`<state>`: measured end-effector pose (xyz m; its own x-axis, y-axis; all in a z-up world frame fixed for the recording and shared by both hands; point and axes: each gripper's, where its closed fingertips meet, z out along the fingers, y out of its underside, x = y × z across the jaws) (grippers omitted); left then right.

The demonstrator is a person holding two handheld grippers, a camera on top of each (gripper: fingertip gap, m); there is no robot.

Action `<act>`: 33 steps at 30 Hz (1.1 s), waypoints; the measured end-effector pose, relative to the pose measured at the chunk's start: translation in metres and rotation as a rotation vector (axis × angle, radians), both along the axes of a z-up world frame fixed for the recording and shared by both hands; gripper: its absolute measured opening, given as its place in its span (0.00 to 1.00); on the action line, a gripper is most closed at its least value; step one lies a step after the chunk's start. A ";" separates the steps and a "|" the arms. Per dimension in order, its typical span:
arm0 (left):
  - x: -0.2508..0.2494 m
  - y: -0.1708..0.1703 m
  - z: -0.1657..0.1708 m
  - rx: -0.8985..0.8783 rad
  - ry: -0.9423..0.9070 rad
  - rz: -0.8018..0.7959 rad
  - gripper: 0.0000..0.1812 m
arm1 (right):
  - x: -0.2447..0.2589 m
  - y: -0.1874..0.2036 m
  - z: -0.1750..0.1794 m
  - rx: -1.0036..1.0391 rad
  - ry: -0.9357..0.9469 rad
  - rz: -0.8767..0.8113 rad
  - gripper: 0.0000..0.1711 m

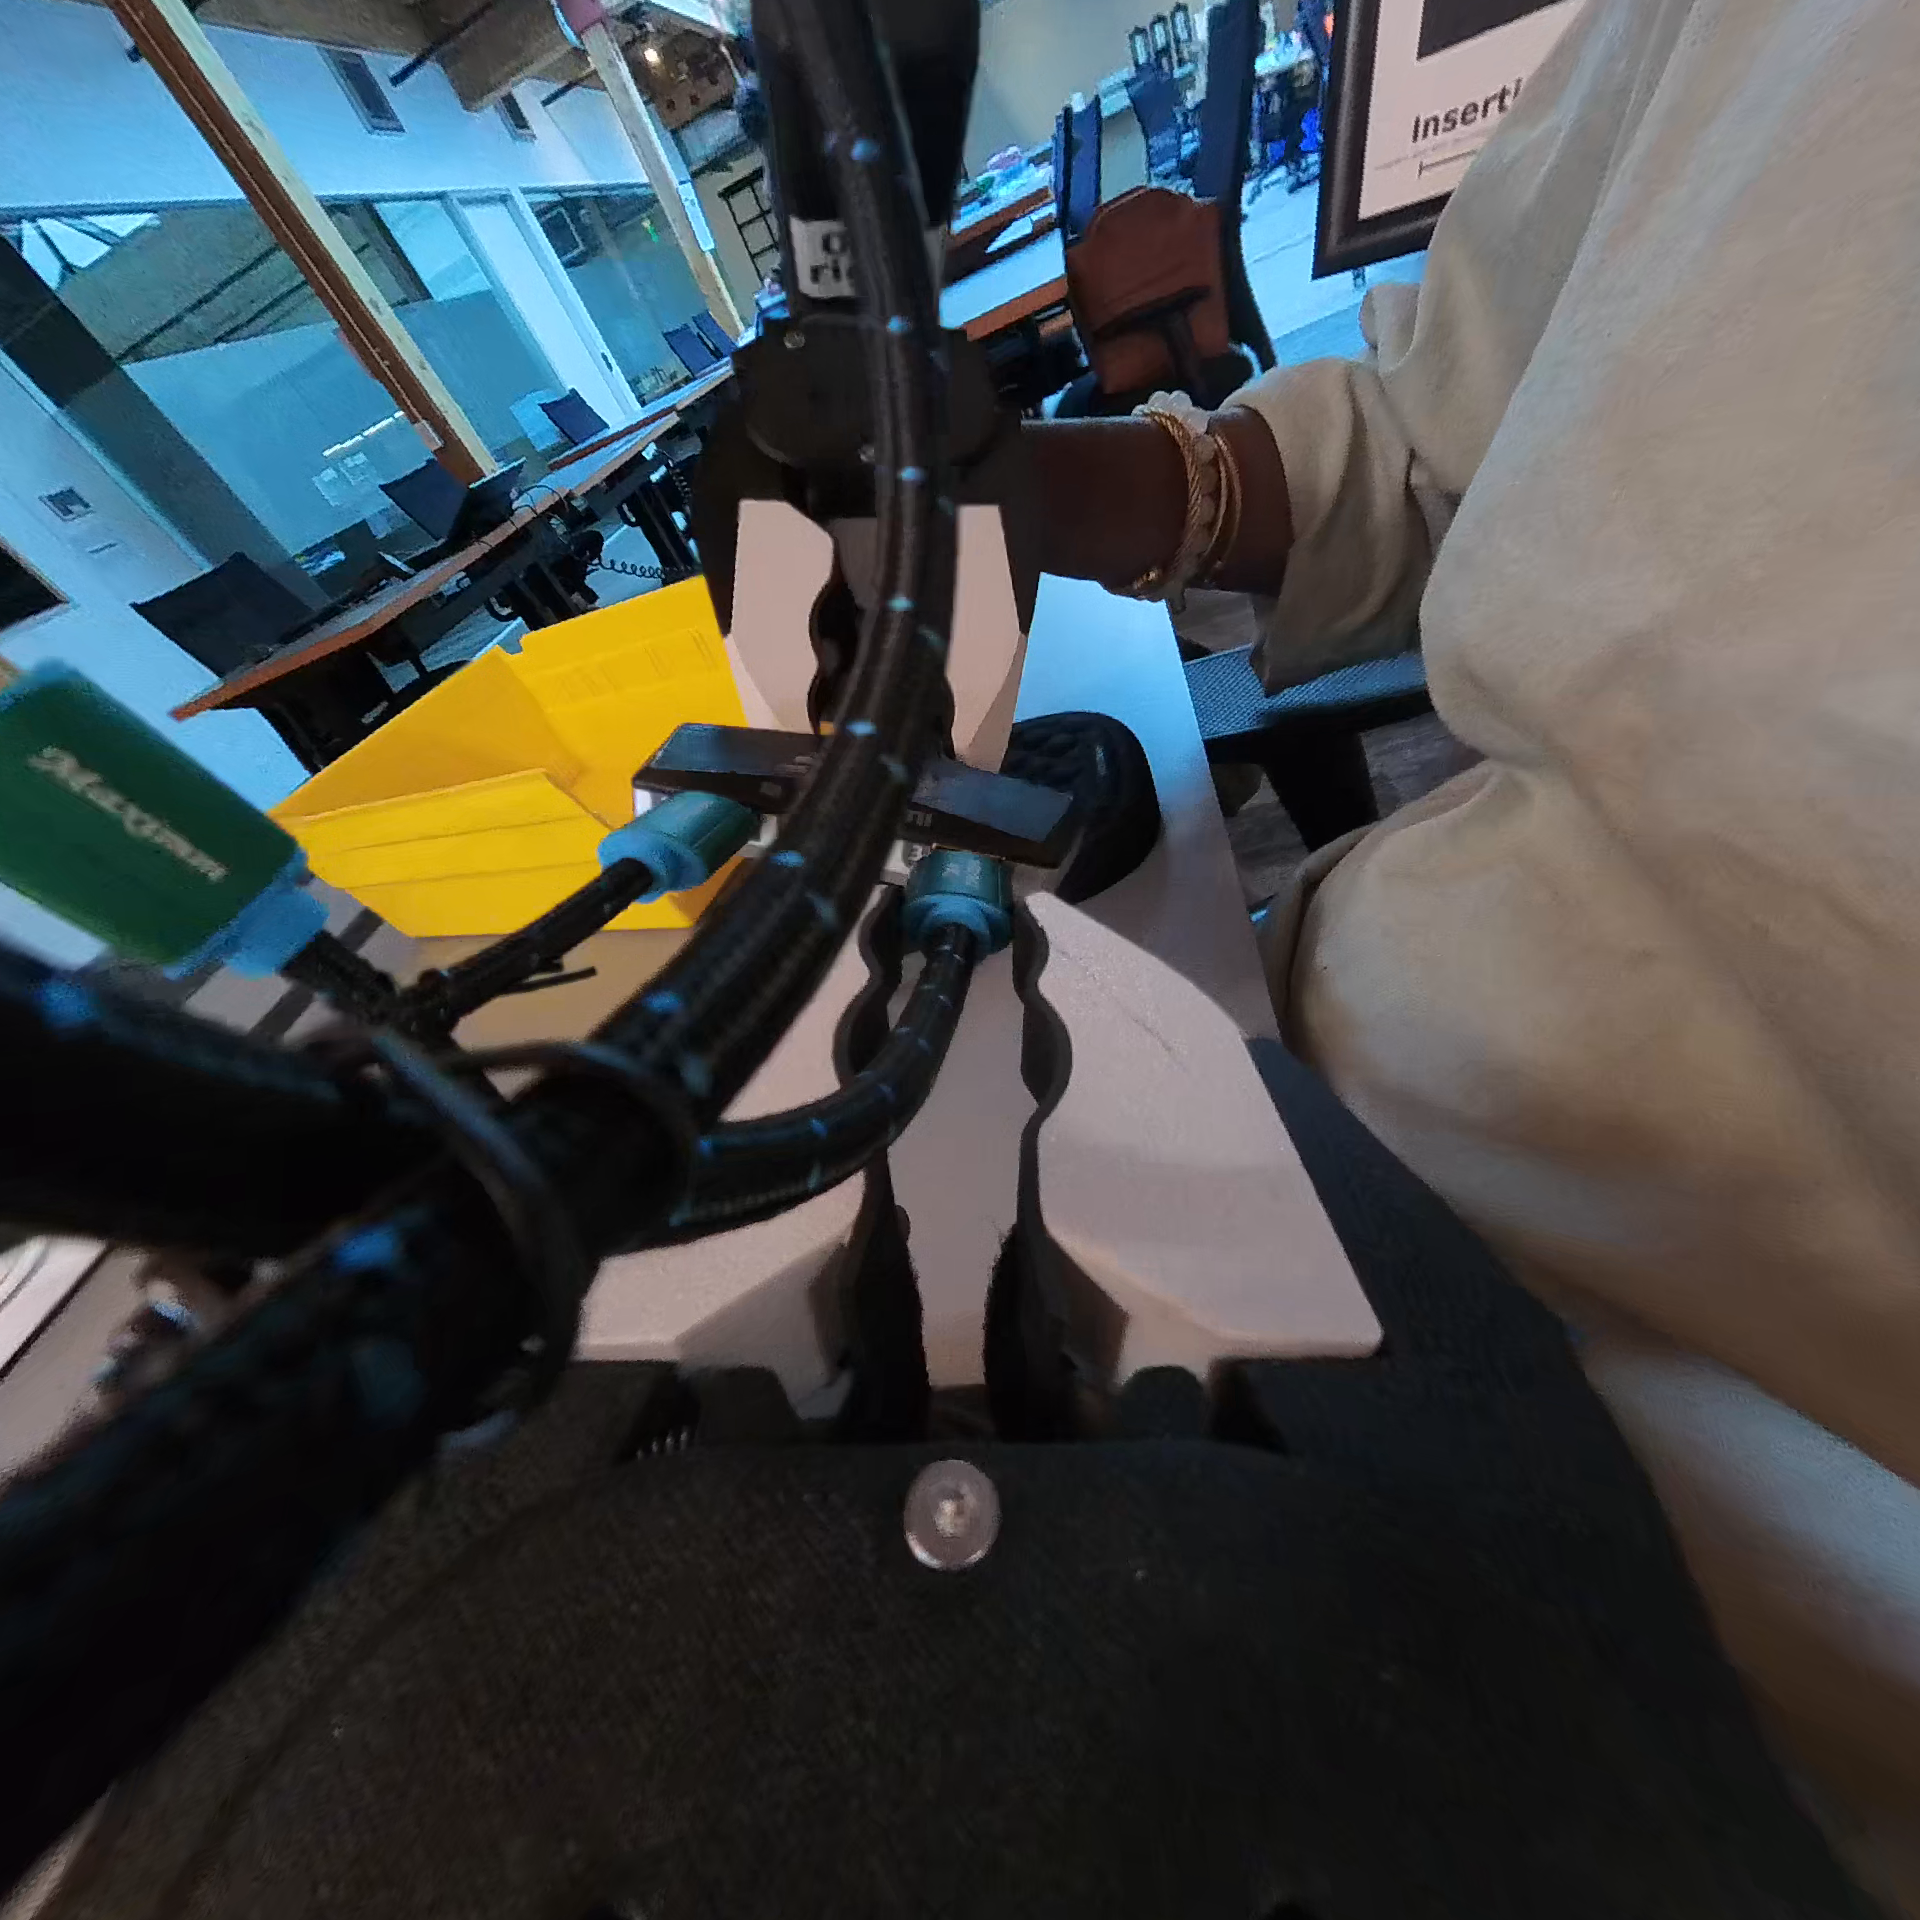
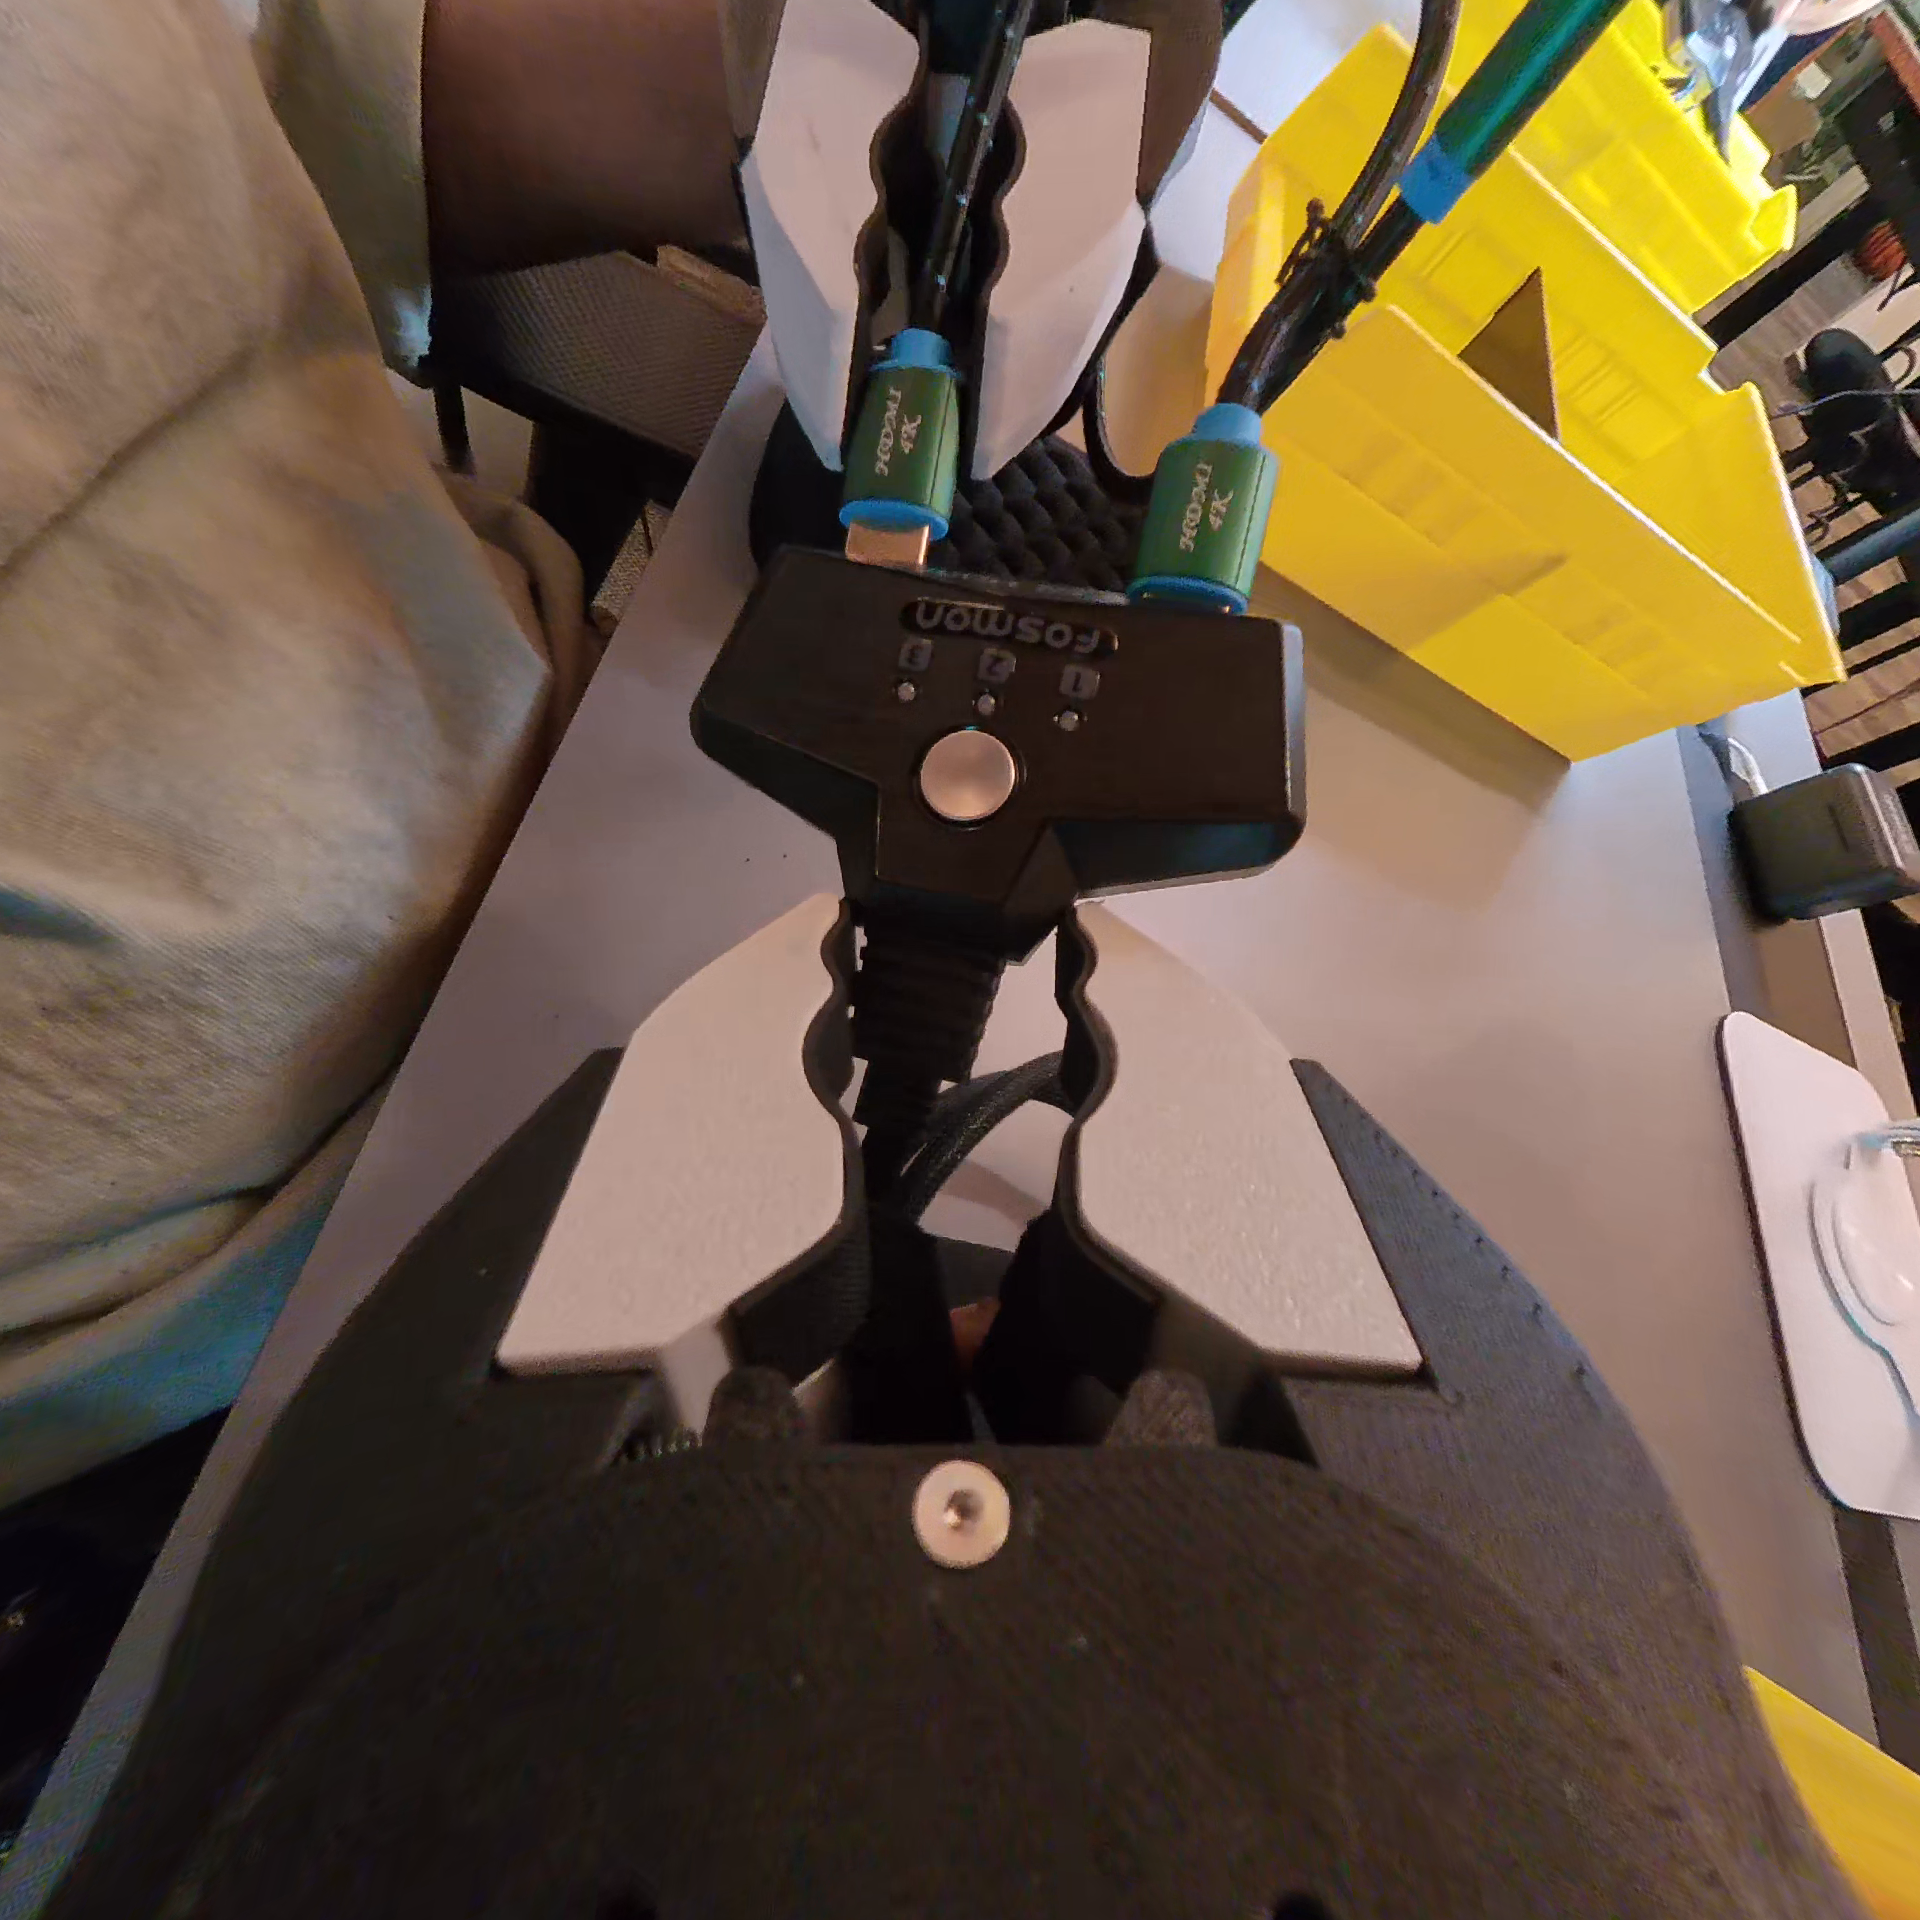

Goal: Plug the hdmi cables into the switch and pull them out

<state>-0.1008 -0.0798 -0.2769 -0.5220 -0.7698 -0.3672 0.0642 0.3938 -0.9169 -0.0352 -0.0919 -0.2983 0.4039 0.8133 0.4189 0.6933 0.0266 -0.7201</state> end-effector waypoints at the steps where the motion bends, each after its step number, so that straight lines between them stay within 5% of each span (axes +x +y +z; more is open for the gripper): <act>1: 0.000 -0.001 -0.002 0.016 0.005 -0.003 0.11 | -0.001 -0.001 -0.001 -0.004 0.001 0.006 0.22; 5: -0.001 -0.003 -0.017 0.128 0.061 -0.015 0.11 | -0.001 -0.002 -0.011 -0.044 -0.046 0.013 0.22; 19: 0.009 0.000 -0.007 -0.031 -0.038 0.012 0.11 | -0.013 0.000 -0.007 -0.093 0.152 0.023 0.21; 27: -0.002 0.035 0.041 -0.466 -0.218 0.078 0.09 | 0.031 0.007 -0.062 -0.357 -0.114 -0.249 0.27; 29: 0.004 0.038 0.042 -0.551 -0.214 0.107 0.07 | 0.036 0.020 -0.047 -0.255 -0.106 -0.333 0.41; 33: 0.023 0.052 0.033 -0.562 -0.150 0.284 0.06 | -0.004 0.028 0.027 -0.008 0.372 -0.272 0.21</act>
